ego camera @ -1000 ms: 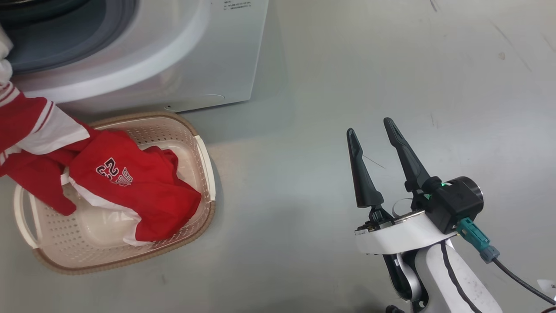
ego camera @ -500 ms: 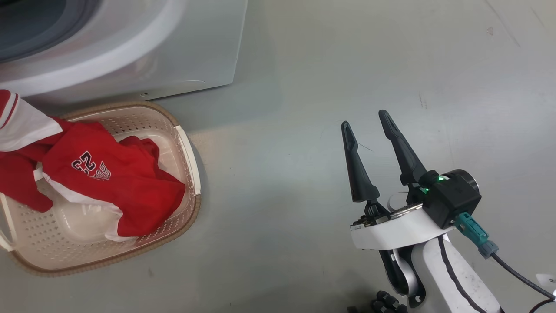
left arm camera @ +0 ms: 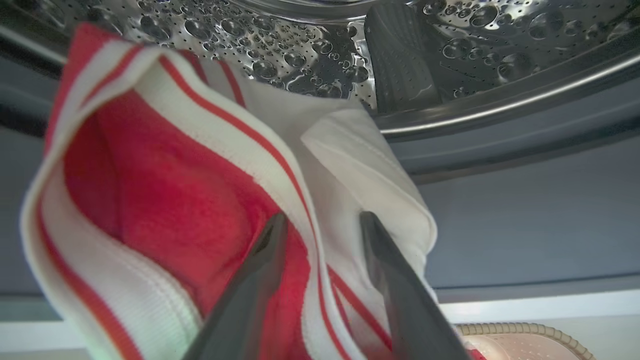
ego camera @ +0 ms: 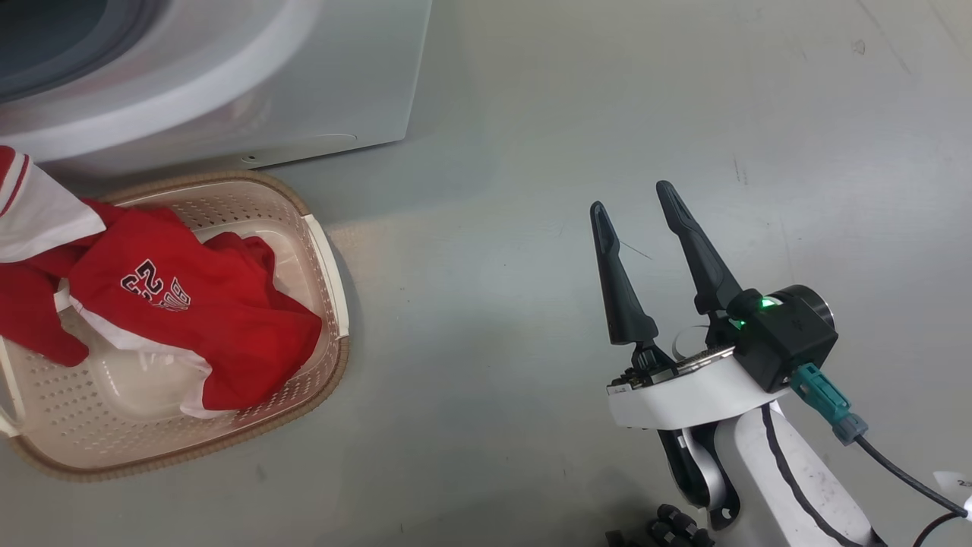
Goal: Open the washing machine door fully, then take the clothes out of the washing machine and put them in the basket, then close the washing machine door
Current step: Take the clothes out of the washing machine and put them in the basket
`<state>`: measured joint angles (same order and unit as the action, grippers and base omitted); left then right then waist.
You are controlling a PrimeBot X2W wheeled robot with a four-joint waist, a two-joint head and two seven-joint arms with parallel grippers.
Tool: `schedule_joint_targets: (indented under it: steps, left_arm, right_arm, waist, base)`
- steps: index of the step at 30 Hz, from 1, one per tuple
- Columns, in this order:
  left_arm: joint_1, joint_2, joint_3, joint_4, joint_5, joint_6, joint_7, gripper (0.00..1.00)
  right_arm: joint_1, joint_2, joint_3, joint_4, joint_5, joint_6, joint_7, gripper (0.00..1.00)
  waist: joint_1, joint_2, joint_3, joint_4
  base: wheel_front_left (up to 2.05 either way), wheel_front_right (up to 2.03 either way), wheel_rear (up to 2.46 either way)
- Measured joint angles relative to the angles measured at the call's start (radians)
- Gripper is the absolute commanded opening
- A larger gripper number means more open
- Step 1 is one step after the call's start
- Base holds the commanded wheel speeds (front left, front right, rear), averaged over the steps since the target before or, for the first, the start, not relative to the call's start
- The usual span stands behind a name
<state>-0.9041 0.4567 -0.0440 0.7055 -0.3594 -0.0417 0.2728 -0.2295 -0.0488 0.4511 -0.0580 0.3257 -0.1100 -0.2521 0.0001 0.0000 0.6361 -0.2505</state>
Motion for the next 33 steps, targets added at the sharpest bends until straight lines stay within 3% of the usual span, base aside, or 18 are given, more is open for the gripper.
schedule_joint_targets:
  steps: [6,13,22,33]
  left_arm:
    - [-0.013,-0.002,-0.017,0.034,0.000,-0.017,-0.009,0.00]
    - [-0.013,-0.052,-0.035,0.049,0.000,-0.037,-0.082,0.00]
    - [0.007,-0.122,-0.066,0.043,-0.002,-0.069,-0.257,0.00]
    - [0.160,-0.186,-0.148,0.031,-0.021,-0.079,-0.418,0.00]
  right_arm:
    - [-0.009,0.000,-0.005,0.002,0.000,-0.006,0.000,1.00]
    - [-0.010,0.000,-0.023,0.012,0.000,-0.006,0.000,1.00]
    - [-0.010,-0.001,-0.054,0.041,-0.006,-0.006,0.000,1.00]
    - [0.019,-0.001,-0.089,0.097,-0.027,-0.004,0.000,1.00]
  waist:
    - [0.0000,0.0000,-0.004,0.003]
    - [0.0000,0.0000,-0.025,0.019]
    - [0.0000,0.0000,-0.082,0.055]
    - [0.0000,0.0000,-0.196,0.125]
  base:
    - [0.00,0.00,0.00]
    - [0.00,0.00,0.00]
    - [0.00,0.00,0.00]
    - [0.00,0.00,0.00]
